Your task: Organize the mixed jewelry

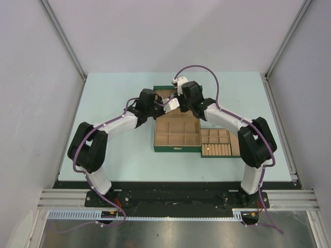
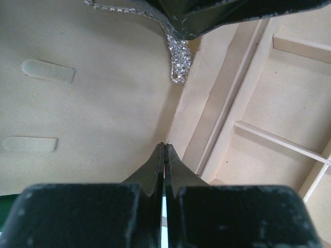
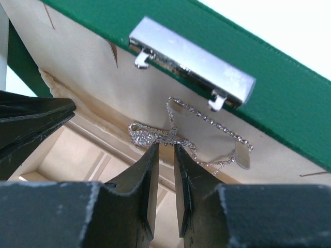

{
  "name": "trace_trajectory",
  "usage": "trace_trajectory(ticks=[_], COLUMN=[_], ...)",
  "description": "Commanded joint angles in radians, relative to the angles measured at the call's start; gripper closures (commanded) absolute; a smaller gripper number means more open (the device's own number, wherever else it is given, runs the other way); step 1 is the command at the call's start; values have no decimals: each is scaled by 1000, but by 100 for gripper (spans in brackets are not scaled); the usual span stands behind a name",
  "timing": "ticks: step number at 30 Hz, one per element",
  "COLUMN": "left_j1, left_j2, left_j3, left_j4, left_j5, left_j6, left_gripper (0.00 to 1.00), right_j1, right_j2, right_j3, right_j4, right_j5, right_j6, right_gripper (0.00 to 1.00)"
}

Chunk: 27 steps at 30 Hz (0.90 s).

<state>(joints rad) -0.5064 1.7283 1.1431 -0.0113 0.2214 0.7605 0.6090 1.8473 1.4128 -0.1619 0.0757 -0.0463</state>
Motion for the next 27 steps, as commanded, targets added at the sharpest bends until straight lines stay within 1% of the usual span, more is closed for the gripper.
trace_trajectory(ticks=[1,10,18,27], left_j1=[26,29,31,29], left_j2=[-3,-1,2,17], left_j3=[60,56,56,76], left_j4=[24,25,28,20], left_j5=[-8,-4,-2,-1], left_j6=[-35,-43,-46,-53], left_gripper=[100,100,100,100], right_j1=[21,46,67,74], right_j2=[-3,-8,-78,-146], right_j3=[-34,-57,-60,-58], right_j4=[-31,-37,-54,-41], right_j5=[22,1,-13,-11], right_j6=[-40,-41,-43,-43], right_gripper=[78,77,69,68])
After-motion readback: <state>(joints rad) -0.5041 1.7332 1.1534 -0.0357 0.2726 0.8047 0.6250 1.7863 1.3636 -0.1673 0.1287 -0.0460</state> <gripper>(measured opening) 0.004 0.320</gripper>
